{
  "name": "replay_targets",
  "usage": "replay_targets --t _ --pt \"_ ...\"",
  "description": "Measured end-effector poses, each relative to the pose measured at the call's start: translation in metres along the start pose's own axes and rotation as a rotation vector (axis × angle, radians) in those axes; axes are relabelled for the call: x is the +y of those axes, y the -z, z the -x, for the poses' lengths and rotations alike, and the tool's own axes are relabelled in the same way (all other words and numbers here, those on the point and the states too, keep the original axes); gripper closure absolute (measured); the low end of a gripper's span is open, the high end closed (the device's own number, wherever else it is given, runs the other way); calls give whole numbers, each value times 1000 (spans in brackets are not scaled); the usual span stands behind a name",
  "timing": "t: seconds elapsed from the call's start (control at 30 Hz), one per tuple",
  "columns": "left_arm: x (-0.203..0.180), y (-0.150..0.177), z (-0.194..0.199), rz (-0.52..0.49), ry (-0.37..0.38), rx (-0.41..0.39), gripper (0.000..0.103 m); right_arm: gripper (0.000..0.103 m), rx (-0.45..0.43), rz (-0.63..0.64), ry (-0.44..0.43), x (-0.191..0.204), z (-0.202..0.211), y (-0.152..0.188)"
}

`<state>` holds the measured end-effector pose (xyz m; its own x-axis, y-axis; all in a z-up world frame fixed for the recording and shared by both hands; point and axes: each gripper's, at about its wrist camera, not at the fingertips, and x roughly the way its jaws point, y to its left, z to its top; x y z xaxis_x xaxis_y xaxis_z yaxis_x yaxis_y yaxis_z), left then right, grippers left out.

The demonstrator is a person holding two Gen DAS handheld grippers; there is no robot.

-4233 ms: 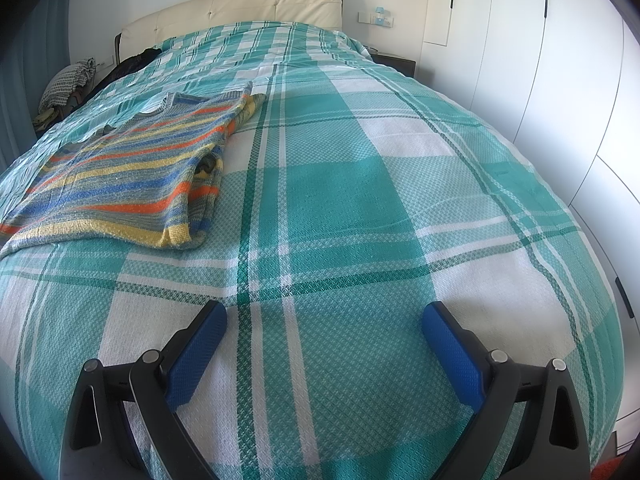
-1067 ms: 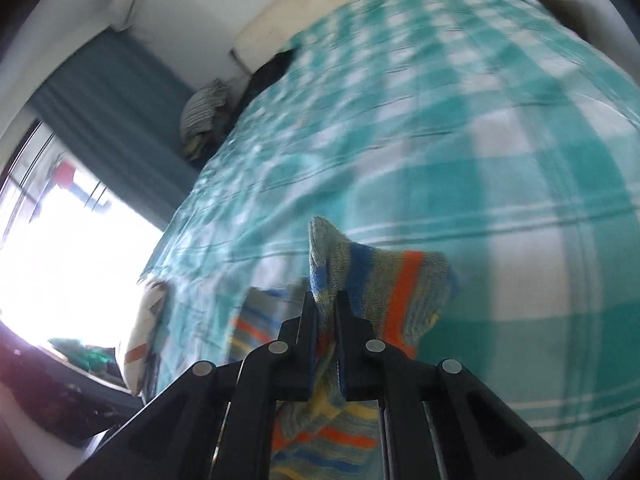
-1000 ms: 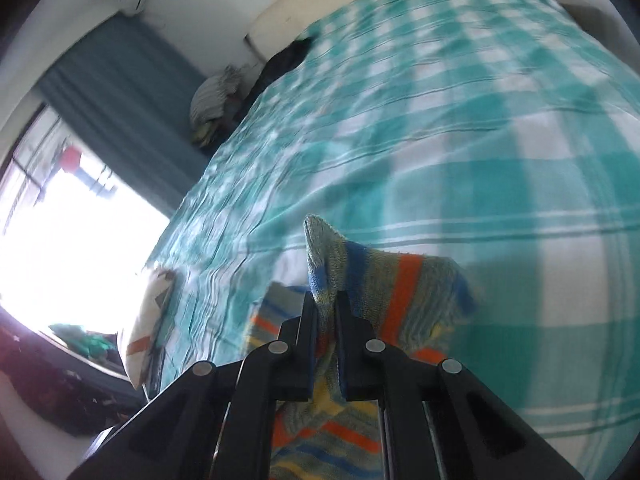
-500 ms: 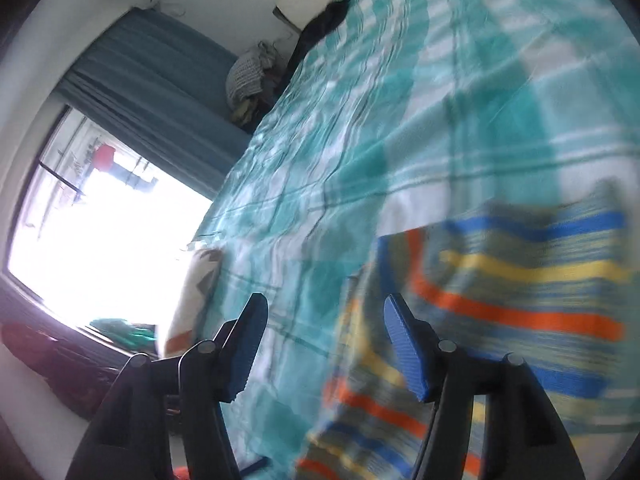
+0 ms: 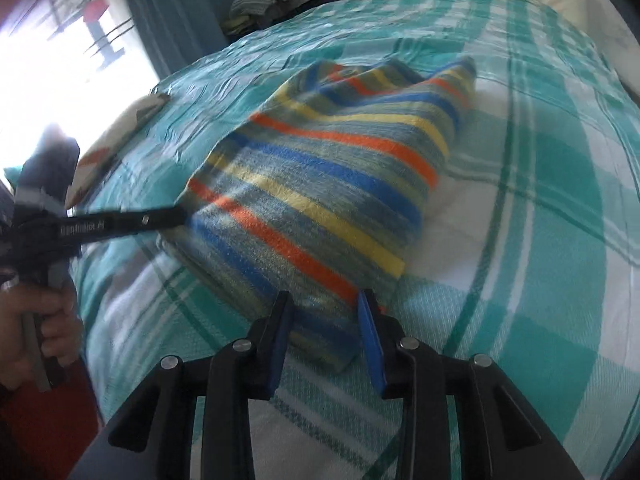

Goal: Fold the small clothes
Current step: 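Fold the held sweater edge over with the left gripper while the right gripper presses the sweater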

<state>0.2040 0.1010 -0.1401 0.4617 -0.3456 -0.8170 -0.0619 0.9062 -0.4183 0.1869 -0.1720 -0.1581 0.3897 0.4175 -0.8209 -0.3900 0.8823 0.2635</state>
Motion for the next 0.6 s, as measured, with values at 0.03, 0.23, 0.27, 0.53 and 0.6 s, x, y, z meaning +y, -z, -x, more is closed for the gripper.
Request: replay_targets --t 0.03,0.23,0.27,0.53,0.6 --pt "0 -5 9 -5 -14 -14 76 69 -17 -26 -9 -3 7 -2" --pt "-31 -78 16 -139 61 -106 30 68 -126 -59 17 -27 46 -26" --pt "-36 -89 7 -150 71 -86 30 68 -131 -79 17 -31 47 -29" --pt "-56 -139 -101 -188 -12 93 95 68 -135 -140 -9 -29 45 -15" --pt "-51 -132 -85 -175 -20 25 96 68 -126 -128 14 -28 46 -6"
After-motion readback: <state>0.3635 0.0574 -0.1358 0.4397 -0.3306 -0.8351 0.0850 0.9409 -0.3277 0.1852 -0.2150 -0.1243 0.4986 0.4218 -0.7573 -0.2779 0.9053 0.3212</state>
